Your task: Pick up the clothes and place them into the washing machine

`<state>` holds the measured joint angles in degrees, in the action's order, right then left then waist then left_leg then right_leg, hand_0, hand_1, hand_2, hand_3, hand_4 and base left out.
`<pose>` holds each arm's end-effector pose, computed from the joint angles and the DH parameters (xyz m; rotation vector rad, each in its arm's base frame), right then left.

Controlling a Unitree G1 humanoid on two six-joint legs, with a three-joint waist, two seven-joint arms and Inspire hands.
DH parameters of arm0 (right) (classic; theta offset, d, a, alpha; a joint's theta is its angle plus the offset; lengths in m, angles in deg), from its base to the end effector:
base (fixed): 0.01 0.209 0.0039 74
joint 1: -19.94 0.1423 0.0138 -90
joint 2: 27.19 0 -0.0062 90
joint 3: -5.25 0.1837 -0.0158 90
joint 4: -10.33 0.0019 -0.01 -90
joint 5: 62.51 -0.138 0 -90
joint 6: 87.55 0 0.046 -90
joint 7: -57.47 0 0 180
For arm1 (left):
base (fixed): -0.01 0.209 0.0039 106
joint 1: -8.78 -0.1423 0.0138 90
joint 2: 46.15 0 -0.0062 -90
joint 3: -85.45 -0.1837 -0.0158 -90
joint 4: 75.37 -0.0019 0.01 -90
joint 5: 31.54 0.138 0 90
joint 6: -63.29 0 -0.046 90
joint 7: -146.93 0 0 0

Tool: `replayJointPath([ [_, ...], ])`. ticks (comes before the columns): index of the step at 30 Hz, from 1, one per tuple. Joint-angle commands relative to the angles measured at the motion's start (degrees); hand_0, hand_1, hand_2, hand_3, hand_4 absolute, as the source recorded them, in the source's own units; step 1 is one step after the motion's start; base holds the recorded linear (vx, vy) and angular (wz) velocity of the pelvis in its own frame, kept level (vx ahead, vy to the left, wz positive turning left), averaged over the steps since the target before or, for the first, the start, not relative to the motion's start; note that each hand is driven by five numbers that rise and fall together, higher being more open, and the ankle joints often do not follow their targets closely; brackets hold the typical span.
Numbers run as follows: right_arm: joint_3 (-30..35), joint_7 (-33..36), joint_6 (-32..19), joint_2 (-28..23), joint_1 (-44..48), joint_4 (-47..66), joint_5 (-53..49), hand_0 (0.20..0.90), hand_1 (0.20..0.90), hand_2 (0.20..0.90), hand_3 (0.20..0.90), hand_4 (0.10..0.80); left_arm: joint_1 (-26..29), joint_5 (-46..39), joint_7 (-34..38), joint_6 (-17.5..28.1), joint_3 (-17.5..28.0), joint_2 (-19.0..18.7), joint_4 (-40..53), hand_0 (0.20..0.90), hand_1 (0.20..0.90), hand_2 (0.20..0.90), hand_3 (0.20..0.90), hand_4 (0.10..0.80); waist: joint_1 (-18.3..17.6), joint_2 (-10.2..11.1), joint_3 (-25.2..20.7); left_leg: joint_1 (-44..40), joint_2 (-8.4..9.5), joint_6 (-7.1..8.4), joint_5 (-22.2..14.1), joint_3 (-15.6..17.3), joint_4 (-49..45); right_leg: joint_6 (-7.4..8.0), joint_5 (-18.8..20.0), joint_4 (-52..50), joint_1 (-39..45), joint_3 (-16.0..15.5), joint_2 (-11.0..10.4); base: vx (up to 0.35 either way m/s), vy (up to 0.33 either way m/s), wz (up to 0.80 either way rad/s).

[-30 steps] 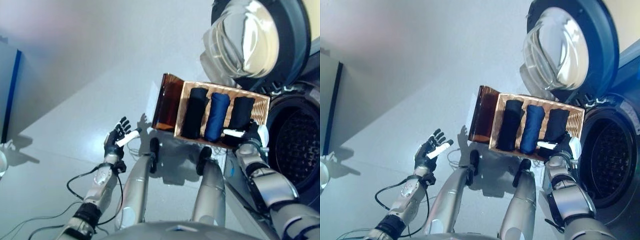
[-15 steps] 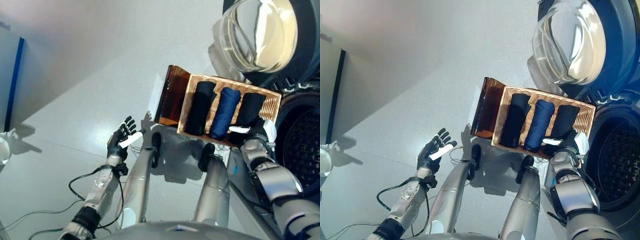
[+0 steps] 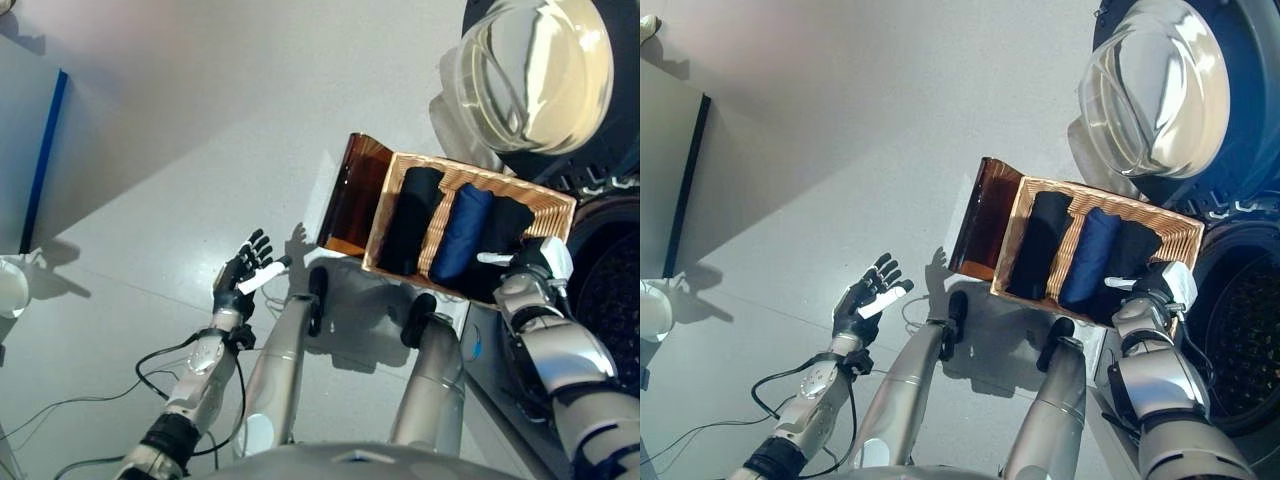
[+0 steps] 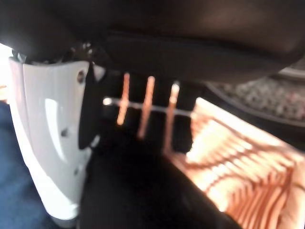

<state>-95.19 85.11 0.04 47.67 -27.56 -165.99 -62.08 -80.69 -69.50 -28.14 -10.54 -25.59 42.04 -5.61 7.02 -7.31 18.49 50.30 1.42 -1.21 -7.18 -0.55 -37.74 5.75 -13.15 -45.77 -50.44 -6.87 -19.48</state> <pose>0.2668 -0.3043 0.0281 -0.7298 0.5765 -0.7060 0.1842 0.1663 -0.0141 -0.2869 0.2044 -0.0354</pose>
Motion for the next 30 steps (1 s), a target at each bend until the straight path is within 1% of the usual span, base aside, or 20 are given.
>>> replayJointPath([
  [1, 1.3, 1.7, -0.4, -3.1, -0.8, -0.6, -3.8, 0.200, 0.200, 0.200, 0.200, 0.300, -1.0, 0.0, 0.0, 2.7, 2.6, -2.0, 5.2, 0.900, 0.900, 0.900, 0.900, 0.800, -0.7, -0.1, -2.0, -5.2, -2.23, 1.59, -6.9, -1.1, -2.4, 0.70, 4.9, 4.4, 4.8, 1.9, 1.6, 0.029, -0.003, -0.08],
  [5, 4.0, 2.6, -1.7, -3.5, -2.2, 0.8, -7.8, 0.200, 0.200, 0.200, 0.200, 0.300, -0.9, -0.1, 0.5, 2.9, 3.1, -1.9, 4.8, 0.900, 0.900, 0.900, 0.900, 0.800, -1.3, 0.2, -1.8, -7.0, -2.62, 1.79, -6.9, -0.6, -1.2, 0.75, 5.1, 5.5, 6.1, 2.4, 1.9, 0.016, -0.002, -0.13],
  [8, 8.1, 3.1, -4.4, -4.2, -3.7, 3.0, -14.3, 0.200, 0.200, 0.200, 0.200, 0.300, -0.7, -0.4, 1.0, 3.1, 3.7, -1.7, 3.7, 0.900, 0.900, 0.900, 0.900, 0.800, -2.5, 0.4, -1.8, -8.3, -2.91, 2.03, -6.7, -0.1, -0.2, 0.73, 5.4, 6.6, 7.2, 2.9, 2.2, 0.010, 0.004, -0.14],
  [9, 10.2, 3.3, -6.1, -4.1, -4.6, 4.6, -17.7, 0.200, 0.200, 0.200, 0.200, 0.300, -0.7, -0.7, 1.2, 3.3, 3.9, -1.4, 3.5, 0.900, 0.900, 0.900, 0.900, 0.800, -3.0, 0.5, -1.9, -8.7, -3.03, 2.12, -6.7, 0.1, 0.1, 0.71, 5.4, 6.9, 7.4, 3.1, 2.4, -0.086, 0.021, -0.18],
  [10, 11.6, 3.4, -7.4, -4.1, -5.2, 6.2, -20.3, 0.200, 0.200, 0.200, 0.200, 0.300, -0.7, -0.7, 1.5, 3.3, 4.4, -1.3, 3.4, 0.900, 0.900, 0.900, 0.900, 0.800, -3.6, 0.7, -1.6, -8.3, -3.15, 1.88, -4.7, 0.7, 0.9, 0.13, 7.4, 8.1, 7.1, 2.9, 2.3, -0.081, 0.034, -0.18],
  [11, 14.2, 2.8, -10.6, -3.0, -7.0, 9.9, -25.6, 0.200, 0.200, 0.200, 0.200, 0.300, -0.8, -0.7, 1.8, 3.4, 5.1, -0.9, 3.0, 0.900, 0.900, 0.900, 0.900, 0.800, -4.7, 0.8, -1.8, -8.9, -3.51, 2.02, -4.6, 1.2, 1.6, 0.18, 7.6, 8.8, 7.1, 3.2, 2.7, -0.090, 0.034, -0.17],
  [14, 18.0, 1.9, -14.9, -0.6, -9.9, 15.2, -33.3, 0.200, 0.200, 0.200, 0.200, 0.300, -1.4, -1.6, 2.0, 3.7, 6.0, -0.2, 2.9, 0.900, 0.900, 0.900, 0.900, 0.800, -5.9, 0.8, -1.6, -9.6, -4.00, 2.16, -4.6, 2.0, 2.3, 0.26, 7.7, 9.3, 7.3, 3.8, 3.2, 0.002, 0.005, -0.29],
  [15, 18.0, 1.9, -14.9, -0.6, -10.0, 15.2, -33.3, 0.200, 0.200, 0.200, 0.200, 0.300, -1.4, -1.6, 2.0, 3.7, 6.0, -0.3, 2.9, 0.900, 0.900, 0.900, 0.900, 0.800, -5.9, 0.8, -1.6, -9.7, -4.00, 2.16, -4.6, 2.0, 2.3, 0.26, 7.7, 9.3, 7.3, 3.8, 3.2, 0.007, -0.003, -0.24],
  [16, 19.6, 0.6, -17.1, 1.2, -11.6, 18.3, -37.1, 0.200, 0.200, 0.200, 0.200, 0.300, -1.6, -2.2, 1.9, 3.8, 6.4, 0.2, 2.7, 0.900, 0.900, 0.900, 0.900, 0.800, -6.4, 0.9, -1.6, -10.1, -4.13, 2.23, -4.6, 2.3, 2.7, 0.33, 7.7, 9.8, 7.4, 4.1, 3.4, 0.009, 0.009, -0.22],
  [17, 21.7, -1.5, -20.2, 4.1, -14.2, 22.5, -43.4, 0.200, 0.200, 0.200, 0.200, 0.300, -1.8, -3.0, 1.7, 3.8, 7.0, 0.9, 2.8, 0.900, 0.900, 0.900, 0.900, 0.800, -7.3, 0.8, -1.4, -10.4, -4.39, 2.24, -4.7, 2.7, 2.7, 0.35, 7.8, 9.9, 7.5, 4.5, 3.7, 0.010, 0.009, -0.24],
  [18, 21.8, -1.6, -20.2, 4.2, -14.4, 22.6, -43.4, 0.200, 0.200, 0.200, 0.200, 0.300, -1.9, -3.1, 1.7, 3.8, 6.9, 0.8, 2.8, 0.900, 0.900, 0.900, 0.900, 0.800, -7.2, 0.9, -1.4, -10.5, -4.39, 2.24, -4.7, 2.7, 2.7, 0.35, 7.8, 9.8, 7.5, 4.5, 3.7, 0.005, 0.004, -0.21],
  [20, 23.8, -4.7, -23.3, 7.0, -16.0, 27.0, -50.3, 0.200, 0.200, 0.200, 0.200, 0.300, -1.9, -4.0, 1.2, 3.7, 6.9, 1.2, 2.9, 0.900, 0.900, 0.900, 0.900, 0.800, -7.9, 0.8, -1.3, -11.0, -4.55, 2.29, -4.9, 3.2, 2.8, 0.33, 7.6, 9.8, 7.5, 4.7, 3.9, 0.005, -0.004, -0.23],
  [22, 26.2, -7.7, -26.1, 9.2, -16.1, 29.0, -57.5, 0.200, 0.200, 0.200, 0.200, 0.300, -1.8, -4.7, 0.9, 3.6, 6.5, 1.8, 2.4, 0.900, 0.900, 0.900, 0.900, 0.800, -8.3, 0.7, -1.3, -11.3, -4.68, 2.30, -5.2, 3.5, 2.8, 0.41, 7.5, 9.9, 7.6, 5.0, 4.0, 0.013, -0.003, -0.23],
  [23, 28.7, -9.9, -28.6, 11.8, -15.6, 30.8, -64.0, 0.200, 0.200, 0.200, 0.200, 0.300, -1.7, -5.3, 0.7, 3.4, 5.9, 2.4, 2.3, 0.900, 0.900, 0.900, 0.900, 0.800, -8.6, 0.4, -1.3, -11.6, -4.73, 2.27, -5.5, 3.7, 2.7, 0.54, 7.5, 9.9, 7.6, 5.2, 4.1, 0.011, -0.007, -0.17],
  [24, 28.7, -10.3, -28.7, 11.8, -15.6, 30.6, -64.4, 0.200, 0.200, 0.200, 0.200, 0.300, -1.6, -5.3, 0.6, 3.4, 5.8, 2.3, 2.2, 0.900, 0.900, 0.900, 0.900, 0.800, -8.5, 0.4, -1.3, -11.6, -4.74, 2.27, -5.5, 3.8, 2.7, 0.55, 7.5, 9.9, 7.6, 5.2, 4.1, 0.026, 0.001, -0.13],
  [25, 31.5, -11.5, -31.3, 13.7, -13.6, 30.5, -71.0, 0.200, 0.200, 0.200, 0.200, 0.300, -1.5, -6.2, 0.5, 3.4, 4.9, 2.8, 2.1, 0.900, 0.900, 0.900, 0.900, 0.800, -8.5, -0.1, -1.4, -11.7, -4.59, 2.23, -5.7, 3.8, 2.6, 0.72, 7.5, 9.9, 7.6, 5.3, 4.0, 0.016, 0.004, -0.12],
  [26, 31.6, -11.7, -31.4, 13.6, -13.5, 30.4, -71.2, 0.200, 0.200, 0.200, 0.200, 0.300, -1.5, -6.2, 0.5, 3.4, 4.9, 2.8, 2.1, 0.900, 0.900, 0.900, 0.900, 0.800, -8.4, 0.0, -1.4, -11.8, -4.60, 2.23, -5.8, 3.8, 2.6, 0.73, 7.5, 9.9, 7.6, 5.3, 4.0, 0.025, 0.005, -0.12],
  [28, 36.5, -12.1, -34.7, 15.4, -10.6, 29.2, -79.2, 0.200, 0.200, 0.200, 0.200, 0.300, -1.5, -6.7, 0.4, 3.0, 3.3, 3.2, 2.0, 0.900, 0.900, 0.900, 0.900, 0.800, -8.3, -0.9, -2.0, -11.8, -4.19, 2.27, -6.0, 3.7, 2.7, 0.93, 7.2, 9.9, 7.8, 5.3, 3.8, 0.030, 0.004, -0.09],
  [29, 38.0, -11.8, -35.6, 15.0, -9.7, 28.4, -80.8, 0.200, 0.200, 0.200, 0.200, 0.300, -1.5, -7.0, 0.3, 2.9, 2.9, 3.1, 2.0, 0.900, 0.900, 0.900, 0.900, 0.800, -8.3, -1.2, -2.3, -11.7, -4.10, 2.27, -6.1, 3.6, 2.7, 0.94, 7.1, 9.8, 7.8, 5.2, 3.8, 0.000, 0.000, 0.00],
  [30, 38.1, -12.1, -35.6, 14.8, -9.6, 28.1, -81.1, 0.200, 0.200, 0.200, 0.200, 0.300, -1.4, -7.0, 0.3, 2.9, 2.8, 3.1, 2.0, 0.900, 0.900, 0.900, 0.900, 0.800, -8.2, -1.2, -2.3, -11.7, -4.09, 2.27, -6.1, 3.6, 2.6, 0.95, 7.1, 9.8, 7.7, 5.2, 3.7, 0.000, 0.000, 0.00],
])
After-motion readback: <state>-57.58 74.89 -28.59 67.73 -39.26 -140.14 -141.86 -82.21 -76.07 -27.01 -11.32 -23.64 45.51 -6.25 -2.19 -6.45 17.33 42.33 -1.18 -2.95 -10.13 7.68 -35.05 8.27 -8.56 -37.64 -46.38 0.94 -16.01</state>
